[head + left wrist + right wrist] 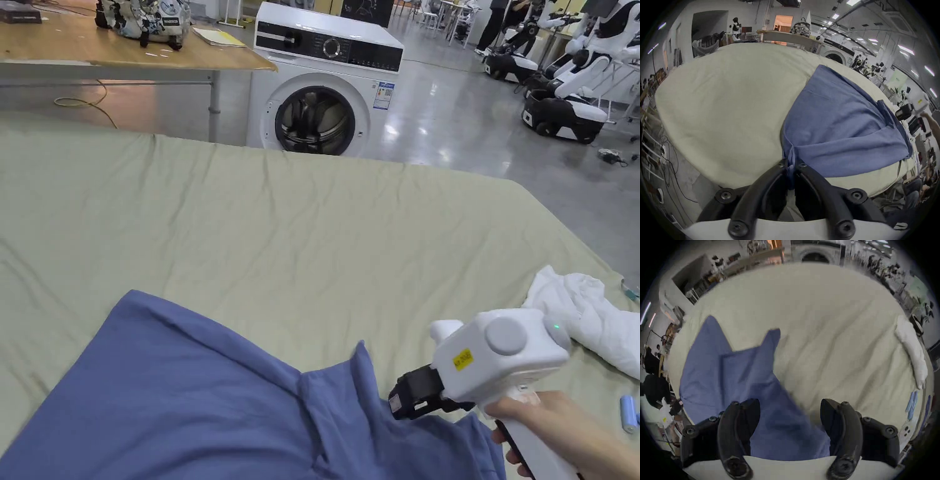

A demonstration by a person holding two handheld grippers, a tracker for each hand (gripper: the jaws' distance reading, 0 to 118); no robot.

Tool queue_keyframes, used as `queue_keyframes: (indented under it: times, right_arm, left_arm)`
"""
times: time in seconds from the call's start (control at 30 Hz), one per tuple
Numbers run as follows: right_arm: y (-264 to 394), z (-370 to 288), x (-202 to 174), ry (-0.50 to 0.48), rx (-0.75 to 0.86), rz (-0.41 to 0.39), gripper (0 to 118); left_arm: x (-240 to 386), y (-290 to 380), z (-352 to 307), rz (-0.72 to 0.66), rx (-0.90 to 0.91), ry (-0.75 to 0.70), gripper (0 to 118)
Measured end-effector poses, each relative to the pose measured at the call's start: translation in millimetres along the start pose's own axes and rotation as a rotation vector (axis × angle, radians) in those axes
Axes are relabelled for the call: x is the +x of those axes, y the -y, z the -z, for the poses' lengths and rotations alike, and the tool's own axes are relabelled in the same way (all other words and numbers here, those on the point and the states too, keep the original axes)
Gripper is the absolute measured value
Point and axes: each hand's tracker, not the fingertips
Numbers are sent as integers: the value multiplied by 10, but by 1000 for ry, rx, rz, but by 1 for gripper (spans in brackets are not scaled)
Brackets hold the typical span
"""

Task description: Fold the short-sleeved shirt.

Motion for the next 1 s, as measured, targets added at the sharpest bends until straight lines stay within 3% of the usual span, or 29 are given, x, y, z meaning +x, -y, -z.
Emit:
queue_keyframes:
  times: [0.1,0.2,0.27,0.3,0.4,0.5,0.67,0.83,1.0]
  right_arm:
    - [-56,283,-43,102,-58,-63,80]
    - [-22,352,-127,115,-45,-80,78]
    - [37,267,-163,113,-14,-128,65]
    - [47,240,-189,118,-12,-135,56]
    - [73,180,-271,140,-14,-185,1]
    - [125,166,-269,145,-1,-183,0]
    - [286,-240,-148,78,156,-64,0]
    - [508,-1238,-148,-19,444,4,0]
    - [590,-2174,-211,44,740,8,0]
  left_arm:
    - [11,13,-11,-6,-3,8,2]
    - [44,-10,-8,-10,-5,9,2]
    - [34,-8,10,-15,-2,12,2]
    - [30,-6,9,-17,-1,13,2]
    - [56,-26,-10,-24,-3,21,2]
    - [38,-16,-24,-42,3,32,2]
    - [-58,-28,-168,-122,73,85,2]
    - [-3,-494,-705,-111,289,162,1]
    - [206,-1364,-1179,7,511,287,1]
